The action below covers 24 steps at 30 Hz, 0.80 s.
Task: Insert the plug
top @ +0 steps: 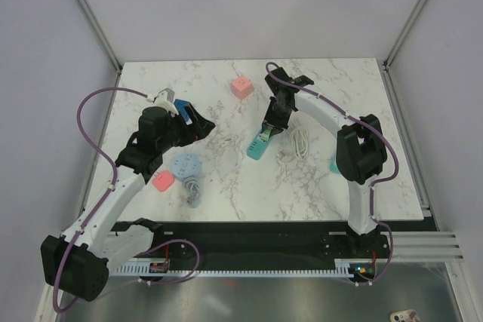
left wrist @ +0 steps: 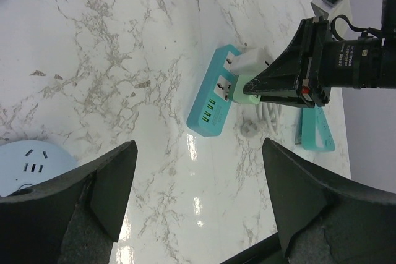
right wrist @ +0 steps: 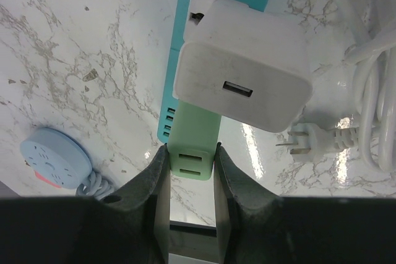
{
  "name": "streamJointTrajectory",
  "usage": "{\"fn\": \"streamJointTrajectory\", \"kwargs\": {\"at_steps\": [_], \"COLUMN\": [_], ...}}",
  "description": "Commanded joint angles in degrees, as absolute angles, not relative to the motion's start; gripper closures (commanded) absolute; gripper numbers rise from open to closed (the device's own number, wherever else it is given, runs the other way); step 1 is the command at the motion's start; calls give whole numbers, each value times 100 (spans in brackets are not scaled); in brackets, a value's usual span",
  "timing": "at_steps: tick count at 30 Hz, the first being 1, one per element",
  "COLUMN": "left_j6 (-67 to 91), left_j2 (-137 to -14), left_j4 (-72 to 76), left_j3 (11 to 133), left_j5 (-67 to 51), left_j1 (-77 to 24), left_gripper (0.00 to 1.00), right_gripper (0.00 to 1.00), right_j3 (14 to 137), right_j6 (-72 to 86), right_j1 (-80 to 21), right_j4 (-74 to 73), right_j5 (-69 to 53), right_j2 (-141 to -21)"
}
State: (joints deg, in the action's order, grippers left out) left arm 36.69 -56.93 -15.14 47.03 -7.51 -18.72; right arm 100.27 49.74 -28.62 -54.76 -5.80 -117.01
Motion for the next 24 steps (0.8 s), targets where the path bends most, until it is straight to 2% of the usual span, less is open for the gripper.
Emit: {"fn": "streamJointTrajectory", "kwargs": {"at_steps": [1, 24], "left_j6": [3463, 3542], "left_j2": [-5581, -5598], "left_j4": [-1485, -1415], "left_j3": [4676, 4623], "left_j5": [-615, -703], "left_j1": [-1854, -1854], "left_gripper": [11, 10], "right_gripper": [100, 100], "right_j3": [9985, 10011], "right_j6": [5159, 5054], "right_j1": [-2848, -2777], "right_j4": [-5344, -5590], "right_j5": [-659, -598], "right_j2": [-11742, -11602]}}
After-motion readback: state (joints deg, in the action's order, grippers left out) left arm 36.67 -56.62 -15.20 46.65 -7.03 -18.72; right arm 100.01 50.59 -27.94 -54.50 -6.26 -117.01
